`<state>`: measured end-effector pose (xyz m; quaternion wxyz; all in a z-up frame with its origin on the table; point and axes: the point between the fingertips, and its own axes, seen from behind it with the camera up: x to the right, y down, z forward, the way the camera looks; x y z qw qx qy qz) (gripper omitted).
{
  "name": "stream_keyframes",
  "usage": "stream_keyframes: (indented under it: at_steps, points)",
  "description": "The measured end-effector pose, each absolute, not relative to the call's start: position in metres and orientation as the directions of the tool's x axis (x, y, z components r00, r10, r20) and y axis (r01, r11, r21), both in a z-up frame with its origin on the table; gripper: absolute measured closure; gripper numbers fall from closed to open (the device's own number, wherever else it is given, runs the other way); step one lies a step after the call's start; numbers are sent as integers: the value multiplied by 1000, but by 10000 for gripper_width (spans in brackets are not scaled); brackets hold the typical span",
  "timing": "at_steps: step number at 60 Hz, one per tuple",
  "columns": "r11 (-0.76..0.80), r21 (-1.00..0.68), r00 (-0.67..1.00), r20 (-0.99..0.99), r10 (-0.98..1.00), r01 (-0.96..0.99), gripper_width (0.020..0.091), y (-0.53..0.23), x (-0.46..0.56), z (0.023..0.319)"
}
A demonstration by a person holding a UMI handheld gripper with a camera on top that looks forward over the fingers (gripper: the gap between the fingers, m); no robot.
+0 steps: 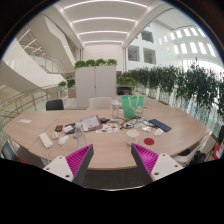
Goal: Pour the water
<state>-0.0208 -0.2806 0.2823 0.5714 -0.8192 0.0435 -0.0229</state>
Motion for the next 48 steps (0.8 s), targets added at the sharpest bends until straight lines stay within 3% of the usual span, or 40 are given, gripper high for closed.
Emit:
stream_keyframes:
  at_steps: [4,7,15,27,36,43,46,48]
  points:
    - [-321,-947,999,-3,-45,-17,274,-258,-19,255]
    - [-322,-947,1000,7,-19,0,272,-244,-66,251]
    - [-304,-953,998,-17,66,4,271,-175,-112,185]
    - [-286,-958,984,-51,171,0,273,-56,-194,119]
    - [-276,-960,989,-1,147,40,275,20,-208,86]
    - [-248,-969,994,-13,112,15,281,60,-207,83]
    - [-242,-969,994,21,107,47,360,73,-206,81]
    - [-238,-969,994,40,102,63,506,79,-203,82]
